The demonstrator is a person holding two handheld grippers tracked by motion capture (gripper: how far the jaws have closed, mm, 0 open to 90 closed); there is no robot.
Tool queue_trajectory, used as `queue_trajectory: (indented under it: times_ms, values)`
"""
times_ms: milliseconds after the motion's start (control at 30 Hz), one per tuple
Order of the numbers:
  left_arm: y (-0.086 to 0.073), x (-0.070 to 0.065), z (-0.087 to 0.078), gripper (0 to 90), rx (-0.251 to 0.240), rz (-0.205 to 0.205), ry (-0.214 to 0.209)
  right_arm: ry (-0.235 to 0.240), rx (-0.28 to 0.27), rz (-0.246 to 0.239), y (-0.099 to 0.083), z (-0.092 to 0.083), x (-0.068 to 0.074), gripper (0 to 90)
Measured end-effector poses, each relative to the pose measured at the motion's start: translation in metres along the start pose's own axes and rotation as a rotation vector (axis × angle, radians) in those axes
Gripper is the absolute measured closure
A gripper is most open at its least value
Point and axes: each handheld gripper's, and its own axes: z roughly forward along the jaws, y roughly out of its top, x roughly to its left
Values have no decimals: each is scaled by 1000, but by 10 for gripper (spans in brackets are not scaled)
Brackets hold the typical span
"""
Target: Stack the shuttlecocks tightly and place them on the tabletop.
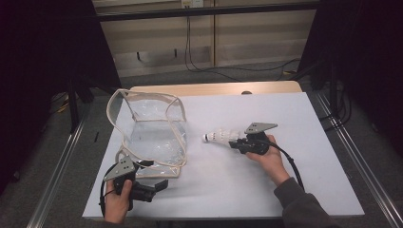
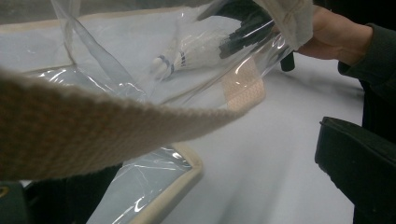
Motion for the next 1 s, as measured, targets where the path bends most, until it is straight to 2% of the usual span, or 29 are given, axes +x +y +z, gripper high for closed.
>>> queue_trajectory:
  times_ms: [67, 467, 867, 1000]
  values:
    - [0, 0, 0, 9, 0, 0, -1, 1, 0, 6, 0, -2, -1, 764]
    - [-1, 1, 0, 11, 3, -1, -10, -8, -2, 18, -3, -14, 0, 755]
    - [0, 0, 0, 11, 7, 4, 0, 18, 2, 15, -3, -17, 3, 895]
    - [0, 0, 0, 11, 7, 1, -5, 25, -7, 6, -2, -17, 4, 900]
